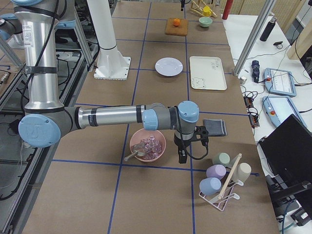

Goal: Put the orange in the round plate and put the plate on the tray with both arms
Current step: 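Lower the left gripper toward the orange on the wooden tray, then grasp the orange with the left gripper and lift it off the tray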

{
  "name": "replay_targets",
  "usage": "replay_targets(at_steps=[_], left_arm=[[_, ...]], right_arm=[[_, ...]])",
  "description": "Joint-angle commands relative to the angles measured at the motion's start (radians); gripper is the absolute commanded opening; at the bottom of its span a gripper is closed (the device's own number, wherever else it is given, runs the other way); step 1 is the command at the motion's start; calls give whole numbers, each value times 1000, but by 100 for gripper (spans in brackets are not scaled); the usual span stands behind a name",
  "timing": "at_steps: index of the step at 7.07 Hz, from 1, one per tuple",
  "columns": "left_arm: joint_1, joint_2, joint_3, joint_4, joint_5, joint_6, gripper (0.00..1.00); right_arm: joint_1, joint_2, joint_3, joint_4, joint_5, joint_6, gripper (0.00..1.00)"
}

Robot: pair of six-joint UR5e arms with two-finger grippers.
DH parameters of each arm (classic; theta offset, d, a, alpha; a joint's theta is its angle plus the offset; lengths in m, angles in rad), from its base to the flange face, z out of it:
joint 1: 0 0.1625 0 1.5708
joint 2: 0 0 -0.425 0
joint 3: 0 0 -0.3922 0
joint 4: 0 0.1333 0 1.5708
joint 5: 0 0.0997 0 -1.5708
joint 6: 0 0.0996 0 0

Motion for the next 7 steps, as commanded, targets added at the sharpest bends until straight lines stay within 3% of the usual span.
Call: replay_targets(at_steps=[1,7], left_arm=[[61,1,97,-166,3,-108,99],[119,2,159,-173,3,-101,99]], right_arm=[[0,2,-1,0,68,64,100],[-2,4,2,0,90,87,100]])
